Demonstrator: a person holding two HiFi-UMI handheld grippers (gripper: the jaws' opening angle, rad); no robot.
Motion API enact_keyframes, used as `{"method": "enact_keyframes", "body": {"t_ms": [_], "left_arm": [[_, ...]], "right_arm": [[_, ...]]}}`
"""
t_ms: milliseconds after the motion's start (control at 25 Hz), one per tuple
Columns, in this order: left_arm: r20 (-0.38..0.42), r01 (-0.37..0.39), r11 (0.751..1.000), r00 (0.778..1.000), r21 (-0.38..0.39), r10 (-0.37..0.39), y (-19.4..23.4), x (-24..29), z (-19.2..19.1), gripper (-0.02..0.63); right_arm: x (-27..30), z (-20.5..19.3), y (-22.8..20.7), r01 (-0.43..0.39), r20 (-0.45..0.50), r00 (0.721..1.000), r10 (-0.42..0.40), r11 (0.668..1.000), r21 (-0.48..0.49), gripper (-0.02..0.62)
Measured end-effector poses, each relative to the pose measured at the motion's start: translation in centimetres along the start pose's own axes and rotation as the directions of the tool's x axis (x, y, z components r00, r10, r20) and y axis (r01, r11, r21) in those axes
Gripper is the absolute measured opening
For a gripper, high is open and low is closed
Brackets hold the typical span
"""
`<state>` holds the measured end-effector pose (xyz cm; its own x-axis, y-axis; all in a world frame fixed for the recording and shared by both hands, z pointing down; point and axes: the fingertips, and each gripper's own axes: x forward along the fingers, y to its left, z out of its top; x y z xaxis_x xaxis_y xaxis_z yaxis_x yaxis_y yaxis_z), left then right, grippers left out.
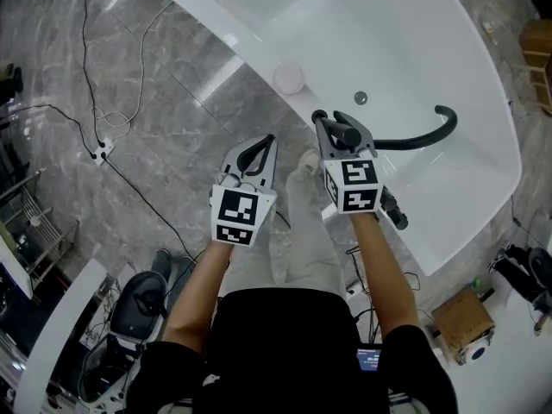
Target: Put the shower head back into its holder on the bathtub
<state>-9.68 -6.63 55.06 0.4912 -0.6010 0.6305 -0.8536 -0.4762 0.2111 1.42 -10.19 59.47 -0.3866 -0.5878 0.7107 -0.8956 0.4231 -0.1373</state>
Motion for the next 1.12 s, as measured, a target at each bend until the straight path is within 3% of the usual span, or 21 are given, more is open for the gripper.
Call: {"method": "enact_keyframes", "body": {"t_ms": [360,1120], "left_arm": [[-0.022,-0.013,1.000,1.000,0.006,0.013,-0.2,0.6,-1.8,0.014],[-0.044,-0.011,1.000,0.999,0.002,0.011,-0.1,1.6,-2.6,0.014]], "right_arm": [[2.3,-3.3,-0.8,0.025,-0.049,0.998,-0.026,1.000,-0.016,0.143],[2.7,-4.1,-1.6,0.069,-0.054,0.996,-0.071,0.997,-0.030,0.144]]}}
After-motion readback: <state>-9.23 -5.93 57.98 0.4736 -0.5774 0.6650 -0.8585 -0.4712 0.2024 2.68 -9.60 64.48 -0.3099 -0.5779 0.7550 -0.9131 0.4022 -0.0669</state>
